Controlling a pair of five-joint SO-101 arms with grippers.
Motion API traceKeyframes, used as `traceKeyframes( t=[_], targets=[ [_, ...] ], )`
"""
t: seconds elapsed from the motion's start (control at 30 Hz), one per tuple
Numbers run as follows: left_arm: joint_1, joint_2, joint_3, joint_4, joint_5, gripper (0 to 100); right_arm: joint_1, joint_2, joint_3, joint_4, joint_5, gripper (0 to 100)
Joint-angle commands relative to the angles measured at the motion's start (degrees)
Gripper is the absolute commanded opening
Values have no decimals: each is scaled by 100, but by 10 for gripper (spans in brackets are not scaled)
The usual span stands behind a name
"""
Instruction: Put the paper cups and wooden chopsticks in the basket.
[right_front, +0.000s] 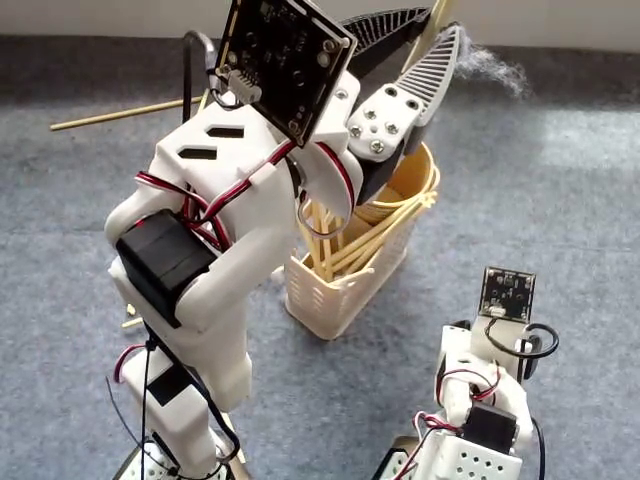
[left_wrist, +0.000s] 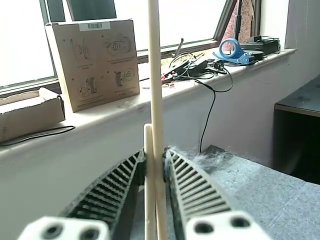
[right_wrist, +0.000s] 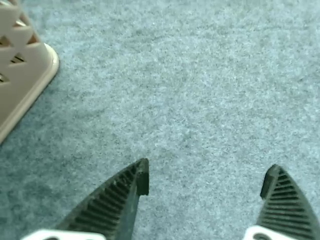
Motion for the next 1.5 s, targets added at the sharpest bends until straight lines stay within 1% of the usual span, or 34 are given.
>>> traceKeyframes(
  t=[0.0,0.23,0.4,0.67,0.77,0.83,0.9,1.03,1.1,1.17,1.23,1.27,1.3,1.37,1.43,1.47],
  targets=[
    [-66,-154,-92,-88,70,70,-31,-48,532,-110,70,347],
    [-66,-154,-92,-88,79,73,-31,-48,532,-110,70,347],
    [-66,-154,-92,-88,79,146,-31,-48,532,-110,70,347],
    [-75,-198,-92,-88,70,146,-31,-48,532,-110,70,347],
    [-356,-215,-101,-79,70,146,-31,-48,532,-110,70,347],
    [-804,-224,-101,88,44,146,-22,-48,532,-110,70,347],
    [-1640,-215,-101,563,44,146,-13,-48,532,-110,70,347],
    [-4013,13,136,1582,44,146,-13,-48,532,-110,70,347],
    [-5095,374,567,1758,44,150,-31,-48,532,-110,70,347],
    [-5895,804,1095,1785,35,151,-31,-48,532,-110,70,347],
    [-6404,1253,1771,1785,0,152,-31,-48,532,-110,70,347],
    [-6589,1481,2114,1785,-246,152,-31,-48,532,-110,70,347],
    [-6695,1710,2448,1793,-712,158,-31,-48,532,-110,70,347],
    [-6721,2114,3108,1793,-1670,208,-31,-48,532,-110,70,347],
    [-6607,2466,3644,1793,-2004,271,-31,-48,532,-110,70,347],
    [-6492,2624,3811,1776,-2189,287,-31,-48,532,-110,70,347]
  ],
)
